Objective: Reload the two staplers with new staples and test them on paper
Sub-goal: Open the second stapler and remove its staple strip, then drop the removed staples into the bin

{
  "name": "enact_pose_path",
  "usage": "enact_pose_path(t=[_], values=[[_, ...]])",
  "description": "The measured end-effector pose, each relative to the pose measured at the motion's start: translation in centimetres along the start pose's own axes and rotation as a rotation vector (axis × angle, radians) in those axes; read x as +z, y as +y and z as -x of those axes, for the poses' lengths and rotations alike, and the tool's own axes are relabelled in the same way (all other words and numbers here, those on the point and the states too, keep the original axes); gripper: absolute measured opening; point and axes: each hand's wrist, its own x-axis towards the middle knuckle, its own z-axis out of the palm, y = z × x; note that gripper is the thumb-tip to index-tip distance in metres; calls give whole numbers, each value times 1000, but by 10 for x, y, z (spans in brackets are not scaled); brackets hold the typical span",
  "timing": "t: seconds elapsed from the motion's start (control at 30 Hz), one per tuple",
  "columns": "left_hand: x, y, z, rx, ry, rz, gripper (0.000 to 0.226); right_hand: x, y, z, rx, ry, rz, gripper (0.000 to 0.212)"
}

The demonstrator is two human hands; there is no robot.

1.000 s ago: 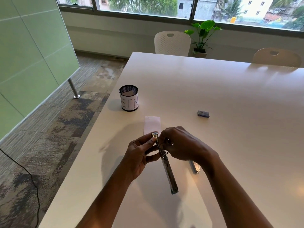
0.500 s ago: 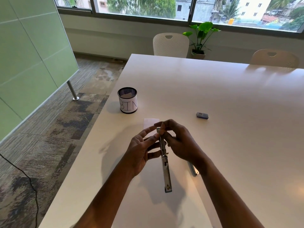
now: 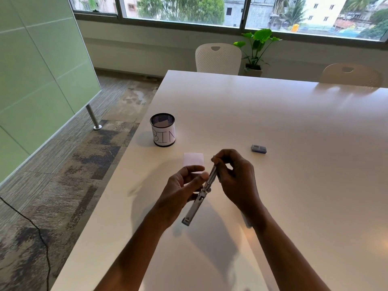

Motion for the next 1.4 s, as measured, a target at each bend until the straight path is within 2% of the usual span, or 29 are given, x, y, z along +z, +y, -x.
enact_pose_path(t=[0.1,0.2,0.33,0.47,0.6,0.73,1.03,1.2,1.3,1.4], values=[[-6,-4,5,99,35,-445,51,1,8,0,110,106,36,18],[-6,-8,3,294,120,-743,31,3,15,6,218,182,34,16],[-14,-15,-7,426,110,-896,22,7,29,21,267,206,95,14],[-25,-23,-17,435,32,-964,25,12,43,39,257,154,193,18],[-35,-32,-26,373,10,-1104,25,17,54,51,217,97,314,16],[-41,-40,-29,313,-2,-1145,28,19,51,55,165,47,413,15],[-43,-45,-29,238,32,-1224,30,24,60,56,58,-160,600,27],[-49,-43,-31,229,-7,-1154,33,18,53,40,43,-124,451,21],[-58,-38,-32,201,-59,-1074,48,12,42,19,28,-91,297,15],[-68,-26,-33,205,-3,-949,62,6,28,-4,5,-56,178,11]])
